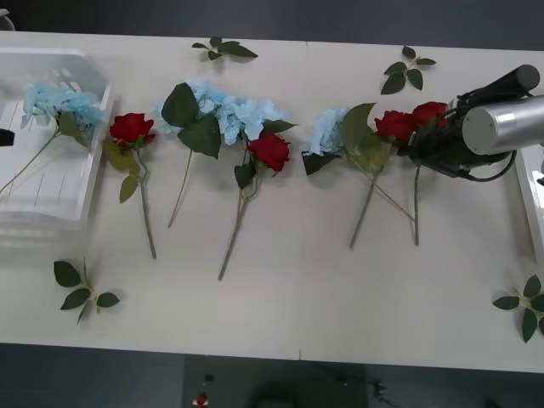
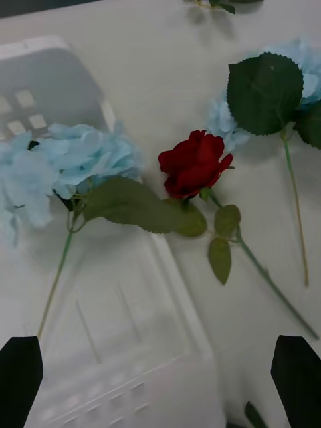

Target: Put the red flowers into the right box and the blue flowers into the left box

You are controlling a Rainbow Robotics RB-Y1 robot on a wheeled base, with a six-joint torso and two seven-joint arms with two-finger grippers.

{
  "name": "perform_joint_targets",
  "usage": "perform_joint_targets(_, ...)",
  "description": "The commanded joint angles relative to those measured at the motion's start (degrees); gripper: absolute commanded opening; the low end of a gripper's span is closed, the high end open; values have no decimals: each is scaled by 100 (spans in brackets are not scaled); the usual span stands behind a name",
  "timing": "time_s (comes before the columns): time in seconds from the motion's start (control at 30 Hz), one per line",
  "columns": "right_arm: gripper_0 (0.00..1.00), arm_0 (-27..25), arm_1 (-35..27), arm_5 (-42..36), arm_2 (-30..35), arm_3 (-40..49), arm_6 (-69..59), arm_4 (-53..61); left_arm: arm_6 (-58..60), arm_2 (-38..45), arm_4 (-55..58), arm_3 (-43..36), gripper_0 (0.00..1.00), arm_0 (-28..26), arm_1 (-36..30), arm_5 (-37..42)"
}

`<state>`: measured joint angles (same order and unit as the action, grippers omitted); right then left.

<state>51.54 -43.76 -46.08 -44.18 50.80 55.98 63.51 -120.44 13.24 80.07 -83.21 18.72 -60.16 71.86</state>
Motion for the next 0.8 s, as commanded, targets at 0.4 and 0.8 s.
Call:
perform_joint_targets(0.4,3,137,210,240,120,-184,-201,-436,3193,-1790,-2637,-706,100,994,1102,-287)
perform_joint_targets(0.8,0,137,263,249,120,-184,-237,-577,4775,-3099,-4466,-890,100,1134,1243,-850)
